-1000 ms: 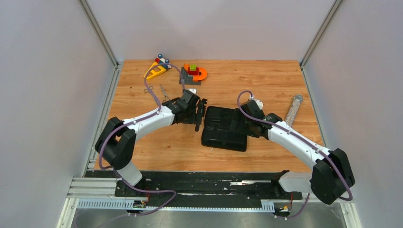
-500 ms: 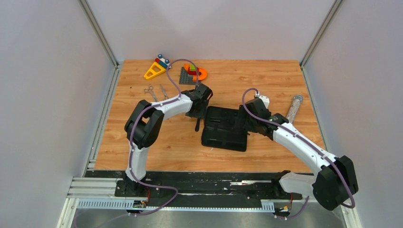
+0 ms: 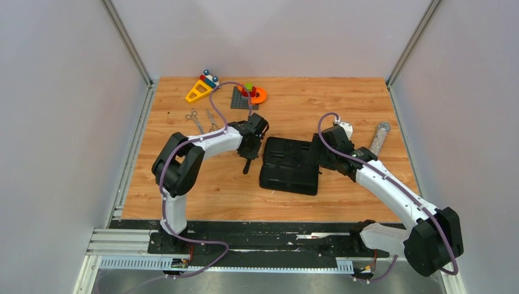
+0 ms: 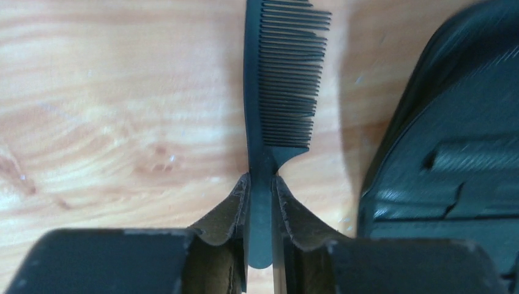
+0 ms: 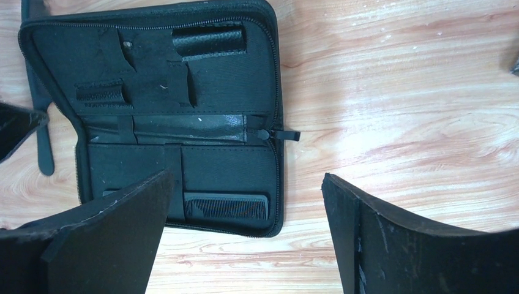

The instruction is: Sort the hair-cutting tools

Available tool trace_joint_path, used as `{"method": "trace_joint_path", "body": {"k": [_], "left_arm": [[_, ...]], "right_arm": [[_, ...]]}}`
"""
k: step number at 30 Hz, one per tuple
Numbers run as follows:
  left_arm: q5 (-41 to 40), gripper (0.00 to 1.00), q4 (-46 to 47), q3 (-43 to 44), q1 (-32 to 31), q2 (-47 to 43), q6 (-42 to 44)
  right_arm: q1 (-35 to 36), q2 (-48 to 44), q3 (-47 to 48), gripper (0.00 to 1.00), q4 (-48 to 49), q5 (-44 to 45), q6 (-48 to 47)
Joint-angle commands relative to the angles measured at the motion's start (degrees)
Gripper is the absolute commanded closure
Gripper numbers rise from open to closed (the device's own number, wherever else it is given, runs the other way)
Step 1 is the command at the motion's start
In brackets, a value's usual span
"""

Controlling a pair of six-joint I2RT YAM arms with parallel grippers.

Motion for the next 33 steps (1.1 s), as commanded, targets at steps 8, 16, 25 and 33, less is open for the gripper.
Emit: {"method": "trace_joint_path", "body": {"k": [8,16,25,33], "left_arm": [[7.79,0.84,-6.92,-21.49,0.11,-16.25,-2.11],[7.76,0.48,-9.51,-21.71,0.09,-23.51,-1.53],[5.74,0.29,-10.51,-12.16,0.11,-15.51,2.71],[6.32,0.33,-10.93,-8.03,0.54,-8.21,4.74]], "right_arm": [[-0.22,1.08,0.25,0.06,2.99,-2.91,3.3],[-0.22,0.93,-0.23,0.06,3.2,-5.68,5.79],[-0.22,-2.54,-1.89,0.06,3.05,-5.57,6.48],[-0.22,-5.27,-2.82,0.06,2.6,-4.02,5.8]]}}
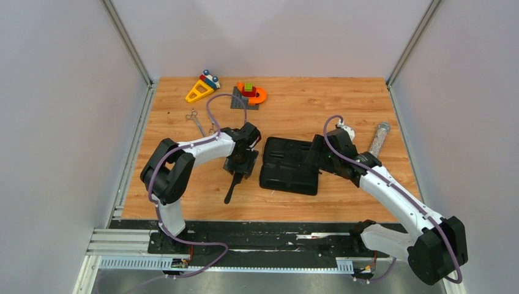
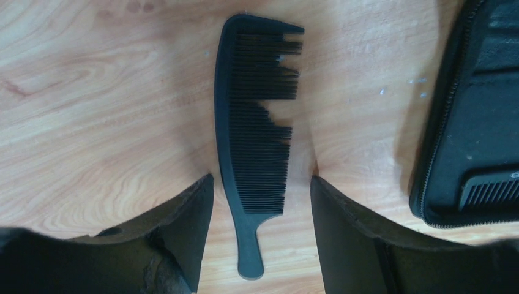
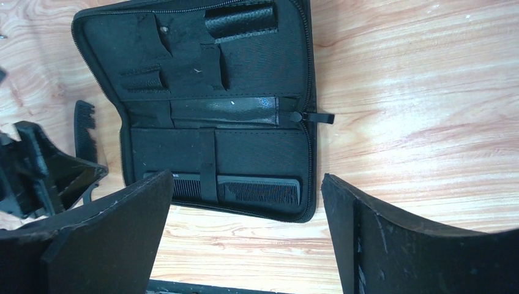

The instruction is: Sort the hair-cutting tools

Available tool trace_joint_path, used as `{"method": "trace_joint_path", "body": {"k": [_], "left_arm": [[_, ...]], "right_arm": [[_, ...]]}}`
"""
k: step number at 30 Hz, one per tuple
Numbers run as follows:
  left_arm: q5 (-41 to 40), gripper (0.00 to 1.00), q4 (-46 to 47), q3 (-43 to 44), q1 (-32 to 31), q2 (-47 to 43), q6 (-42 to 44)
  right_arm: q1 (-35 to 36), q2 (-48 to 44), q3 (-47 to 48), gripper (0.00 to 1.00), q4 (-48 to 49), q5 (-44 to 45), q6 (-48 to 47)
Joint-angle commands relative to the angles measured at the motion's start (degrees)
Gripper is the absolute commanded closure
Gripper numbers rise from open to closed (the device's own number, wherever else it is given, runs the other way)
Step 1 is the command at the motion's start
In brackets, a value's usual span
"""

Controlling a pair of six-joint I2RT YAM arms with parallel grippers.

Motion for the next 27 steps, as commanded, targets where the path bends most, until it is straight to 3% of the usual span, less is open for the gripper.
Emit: {"method": "trace_joint_path", "body": {"k": [1,9,19,27], "left_arm": [[-0.07,0.33,-1.06,2.96,0.66,2.53,2.22],[0.35,0.36,-0.56,2.63,2.69,4.34,2.9],[2.84,0.54,0.58,1.45,2.72,6.0,2.33],[3.3,0.7,0.01,1.49,2.71,0.36,1.82]], "right_arm": [[-0.19,-2.02,-0.47,0.06,1.44,1.43,0.01],[-0.22,-1.46,-0.34,0.06,1.43,2.0,-0.97],[-0.22,0.54,1.14,0.06,1.7,1.05,-2.73],[-0.2,0.28,1.37,0.06,3.18,-1.77,-4.08]]}}
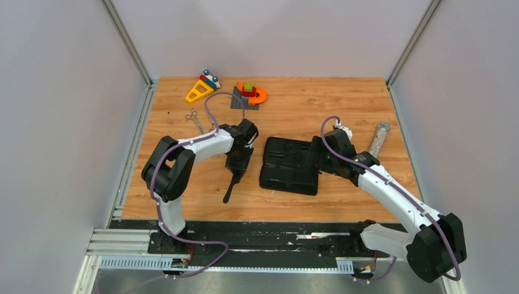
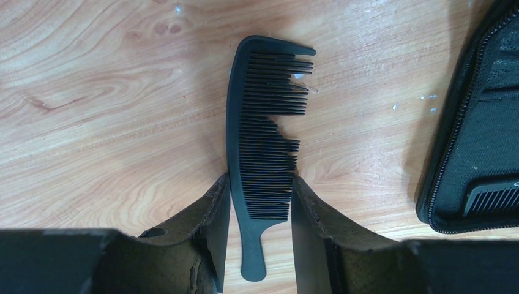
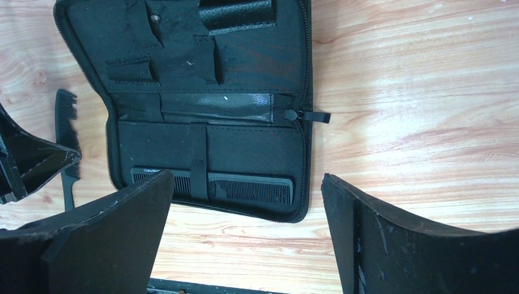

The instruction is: Sort the hair-cutting tools

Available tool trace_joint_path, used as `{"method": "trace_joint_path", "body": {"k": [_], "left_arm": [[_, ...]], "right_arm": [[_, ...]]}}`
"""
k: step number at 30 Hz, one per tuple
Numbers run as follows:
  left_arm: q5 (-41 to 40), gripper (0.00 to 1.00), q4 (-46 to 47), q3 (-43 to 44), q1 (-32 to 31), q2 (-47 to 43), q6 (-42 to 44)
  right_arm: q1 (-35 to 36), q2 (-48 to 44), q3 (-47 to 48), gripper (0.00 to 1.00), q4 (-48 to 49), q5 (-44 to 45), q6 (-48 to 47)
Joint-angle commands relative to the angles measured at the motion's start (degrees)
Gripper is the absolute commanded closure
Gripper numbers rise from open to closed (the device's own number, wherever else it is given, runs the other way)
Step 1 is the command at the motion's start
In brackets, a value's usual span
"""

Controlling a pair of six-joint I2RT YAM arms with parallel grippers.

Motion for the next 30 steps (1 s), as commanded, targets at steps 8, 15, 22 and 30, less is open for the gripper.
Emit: {"method": "trace_joint_path", "body": {"k": [8,15,22,30], "left_arm": [[0.31,0.73,0.22,-0.44,0.19,-9.99,-0.73],[-0.21,0.74,2.49,-1.25,0.56,-16.41,-2.45],[1.26,0.75,10.77,-5.0,0.82,-25.73,-3.51],[4.03,0.76,19.88,-9.46,1.22,-33.11,-6.36]], "right_arm": [[-0.13,-0.56,2.1,0.08,5.19,-6.16,-2.44],[0.05,-2.56,0.22,0.1,11.17,-12.98,-2.09],[0.56,-2.75,1.18,0.11,16.14,-19.59,-0.45],[1.49,-2.22,3.84,0.12,19.46,-24.34,-2.2]]}}
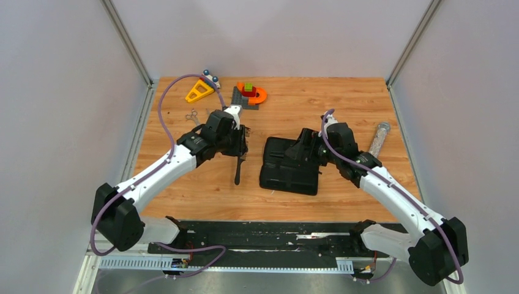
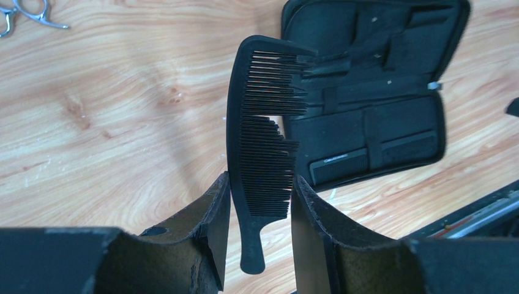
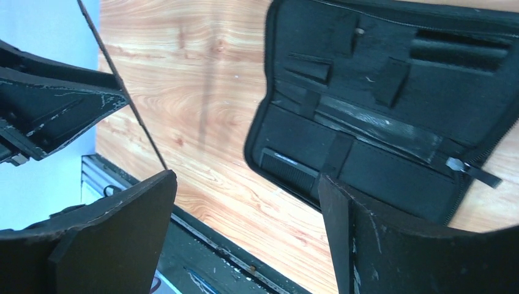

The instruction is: Sort the hair-cutting tools

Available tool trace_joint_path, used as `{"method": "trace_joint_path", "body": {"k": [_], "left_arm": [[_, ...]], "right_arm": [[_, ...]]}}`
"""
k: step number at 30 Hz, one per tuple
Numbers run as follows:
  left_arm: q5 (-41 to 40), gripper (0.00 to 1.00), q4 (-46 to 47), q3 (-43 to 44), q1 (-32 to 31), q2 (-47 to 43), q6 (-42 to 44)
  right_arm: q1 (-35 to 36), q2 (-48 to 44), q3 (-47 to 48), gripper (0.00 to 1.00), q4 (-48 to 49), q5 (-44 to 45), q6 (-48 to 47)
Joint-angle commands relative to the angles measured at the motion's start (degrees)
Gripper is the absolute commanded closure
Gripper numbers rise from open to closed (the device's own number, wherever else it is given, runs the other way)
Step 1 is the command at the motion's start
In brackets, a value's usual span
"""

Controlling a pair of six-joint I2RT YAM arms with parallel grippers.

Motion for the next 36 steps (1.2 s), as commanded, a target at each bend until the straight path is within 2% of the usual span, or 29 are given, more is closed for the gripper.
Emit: {"method": "trace_joint_path", "body": {"k": [1,8,13,27,36], "left_arm": [[2.6,0.76,9.0,-2.42,0.41,-4.65,-2.16],[8.18,0.76,14.28,-4.34,0.41,-7.8,0.56],[9.21,0.77,17.56,-5.41,0.34,-9.96,4.26],[13.63,0.77,19.06,-3.37,-0.03,-9.97,14.07],[11.36,0.77,20.58,-2.6,-0.29,-9.11,13.42]], "right_arm": [[0.79,-0.44,4.04,0.12,5.14,-3.91,-0.99],[1.39,0.71,7.97,0.14,7.69,-6.66,-6.18],[1.47,2.53,13.86,0.15,7.66,-6.66,-8.78],[5.49,16.4,32.11,0.23,3.03,-6.0,-4.86],[6.99,22.22,34.3,0.29,3.23,-6.64,-3.92]]}}
